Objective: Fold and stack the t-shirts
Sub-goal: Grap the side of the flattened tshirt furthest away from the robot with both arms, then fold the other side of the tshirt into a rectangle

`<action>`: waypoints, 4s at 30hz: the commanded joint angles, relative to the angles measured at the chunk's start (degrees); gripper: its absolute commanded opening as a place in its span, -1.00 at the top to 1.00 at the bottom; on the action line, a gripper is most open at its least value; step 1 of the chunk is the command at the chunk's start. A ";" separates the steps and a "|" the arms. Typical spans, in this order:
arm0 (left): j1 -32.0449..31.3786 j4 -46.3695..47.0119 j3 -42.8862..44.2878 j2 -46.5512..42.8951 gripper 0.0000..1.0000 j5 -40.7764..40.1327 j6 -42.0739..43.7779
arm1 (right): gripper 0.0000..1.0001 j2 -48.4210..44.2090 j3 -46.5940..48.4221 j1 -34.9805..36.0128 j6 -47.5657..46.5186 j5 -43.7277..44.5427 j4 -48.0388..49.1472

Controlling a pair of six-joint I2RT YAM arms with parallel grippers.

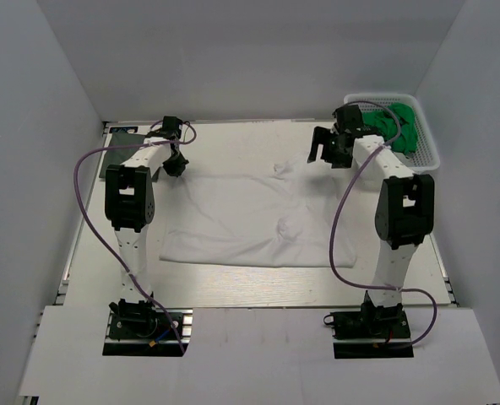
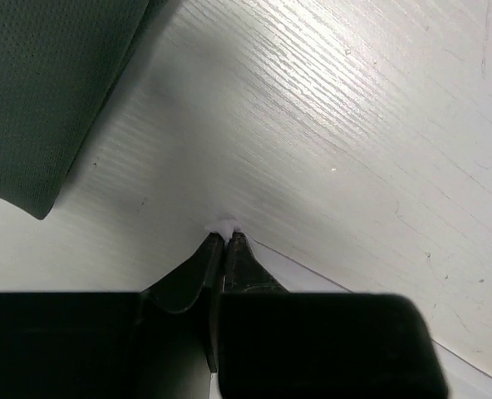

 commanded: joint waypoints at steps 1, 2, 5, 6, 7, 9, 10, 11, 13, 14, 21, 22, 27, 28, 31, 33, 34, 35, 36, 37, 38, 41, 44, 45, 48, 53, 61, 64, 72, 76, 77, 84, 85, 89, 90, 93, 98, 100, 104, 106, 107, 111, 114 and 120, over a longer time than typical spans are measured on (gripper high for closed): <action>-0.11 -3.27 -0.87 1.39 1.00 0.24 1.28 | -0.81 4.96 8.40 0.07 -0.87 3.26 2.03; -0.11 -3.27 -1.56 1.38 1.00 0.24 1.28 | -0.81 6.10 9.99 0.33 -0.69 5.53 2.21; -0.11 -3.27 -2.27 0.85 1.00 0.24 1.28 | -0.81 13.03 15.97 0.33 0.01 7.20 4.59; -0.11 -3.27 -2.27 0.85 1.00 0.94 1.28 | -0.81 15.58 20.16 0.42 0.01 7.57 4.59; -0.11 -3.27 -2.27 0.85 1.00 0.94 1.28 | -0.81 16.74 21.59 0.42 0.01 8.35 5.11; -0.11 -3.27 -2.79 0.85 1.00 2.43 1.28 | -0.81 20.34 25.19 0.59 -1.03 10.37 5.03; -0.11 -2.66 -3.32 0.85 1.00 2.44 1.28 | -0.81 22.96 26.60 0.85 -1.48 10.91 6.33; -0.11 -2.65 -3.33 0.24 1.00 3.22 1.28 | -0.81 23.77 27.40 1.55 -2.26 12.22 7.39; -0.11 -1.95 -4.55 0.24 1.00 3.23 1.28 | -0.81 26.92 29.95 2.17 -4.29 13.10 8.19; -0.11 -1.95 -4.56 0.24 1.00 3.84 1.28 | -0.81 27.73 32.31 3.13 -4.56 13.37 7.67; -0.11 -1.42 -5.17 0.24 1.00 6.13 1.28 | -0.77 32.48 35.33 6.48 -7.37 21.27 6.17; -0.11 -1.42 -5.17 0.76 1.00 6.13 0.76 | -0.70 32.48 35.06 6.83 -7.28 21.72 5.39; -0.11 -1.42 -5.70 0.15 1.00 6.13 0.76 | -0.55 30.46 29.79 7.27 -5.61 22.95 4.85; -0.11 -1.42 -5.70 0.15 1.00 6.65 0.76 | -0.48 30.02 29.17 7.27 -5.35 23.04 5.37; -0.11 -1.42 -5.70 -0.38 1.00 6.66 0.76 | -0.22 30.37 28.82 7.27 -5.09 23.13 5.20; -0.11 -1.42 -5.18 -0.38 1.00 6.66 1.28 | 0.06 30.90 29.52 7.10 -5.00 23.48 5.38; -0.11 -1.42 -5.17 -0.38 1.00 6.66 1.28 | 0.19 31.07 29.52 7.10 -4.82 23.83 5.12; -0.11 -1.42 -5.17 -0.38 1.00 6.66 1.28 | 0.46 31.16 29.87 6.84 -4.65 23.83 5.11; -0.11 -1.42 -4.56 -0.38 1.00 6.66 1.81 | 0.54 31.08 29.70 6.92 -4.65 24.09 5.38; -0.11 -1.42 -4.56 -0.90 1.00 6.66 1.81 | 0.70 30.90 29.52 6.66 -5.34 24.88 5.64; -0.11 -1.42 -4.56 -0.91 1.00 6.66 1.81 | 0.98 30.73 29.35 6.74 -5.44 25.23 5.90; -0.11 -1.42 -4.04 -1.52 1.00 6.66 2.34 | 1.00 28.54 28.12 7.10 -7.89 25.06 7.40; -0.11 -1.42 -4.03 -2.92 1.00 6.66 2.34 | 1.00 25.20 25.75 7.36 -9.04 24.71 8.19; -0.11 -1.42 -4.03 -2.93 1.00 6.66 2.86 | 1.00 24.23 24.78 7.19 -9.13 24.10 9.67; -0.11 -0.72 -5.69 -6.08 1.00 6.66 2.87 | 1.00 18.26 18.28 7.18 -8.16 21.82 12.75; -0.64 2.35 -10.44 -11.62 1.00 6.66 4.89 | 1.00 6.74 4.41 7.53 -6.67 18.39 17.59; -1.17 6.13 -19.49 -21.02 1.00 6.04 7.43 | 1.00 -6.88 -13.70 8.15 -3.42 17.68 20.76; -1.17 8.76 -22.13 -25.06 1.00 6.74 8.05 | 1.00 -14.16 -18.99 8.24 -2.37 17.85 21.55; -1.69 6.58 -24.86 -29.99 1.00 4.38 6.83 | 1.00 -26.65 -30.16 8.42 -0.78 17.77 22.61; -1.69 6.57 -28.81 -32.98 1.00 3.84 4.71 | 1.00 -31.32 -33.75 8.42 0.54 15.58 21.90; -1.69 7.53 -30.64 -34.03 1.00 4.54 4.02 | 1.00 -32.81 -35.76 8.59 0.80 14.96 22.08; -1.69 6.14 -32.59 -35.27 1.00 0.07 1.64 | 1.00 -38.36 -43.25 9.55 0.27 13.54 24.28; -1.69 6.14 -32.59 -35.79 1.00 0.06 1.03 | 1.00 -39.84 -44.21 9.47 0.28 13.63 24.19; -1.69 7.27 -34.61 -36.85 1.00 1.29 1.02 | 1.00 -42.39 -46.41 9.91 0.01 13.20 23.31; -1.69 7.28 -34.62 -36.85 1.00 1.29 1.02 | 1.00 -42.92 -47.64 10.00 0.01 13.02 22.96; -1.69 6.76 -35.23 -36.85 1.00 0.16 0.49 | 1.00 -43.72 -49.05 10.52 0.36 12.14 22.18; -1.69 6.75 -35.85 -37.38 1.00 -0.46 -0.03 | 1.00 -46.53 -52.48 11.23 2.47 11.44 22.61; -1.69 6.75 -37.25 -37.90 1.00 -0.46 -0.03 | 1.00 -47.32 -53.01 11.40 2.56 11.18 22.43; -1.69 8.06 -39.79 -37.91 1.00 0.06 -1.35 | 1.00 -46.71 -56.60 12.02 2.56 10.03 23.31; -1.69 9.12 -42.34 -38.52 1.00 1.29 -2.49 | 1.00 -45.92 -58.37 12.46 3.09 10.12 23.66; -1.69 9.12 -43.05 -38.52 1.00 0.77 -3.10 | 1.00 -45.92 -59.33 12.81 3.44 10.03 23.75; -1.69 7.55 -44.72 -38.52 0.70 -0.72 -4.87 | 0.62 -45.56 -61.53 13.07 4.06 7.93 22.26; -1.69 -0.60 -42.02 -39.75 -0.46 -4.23 -8.37 | -0.33 -46.88 -61.71 13.60 4.84 5.12 17.08; -0.64 -17.68 -31.57 -41.16 -1.00 -13.12 -15.33 | -0.81 -56.28 -58.20 13.51 4.33 2.38 7.23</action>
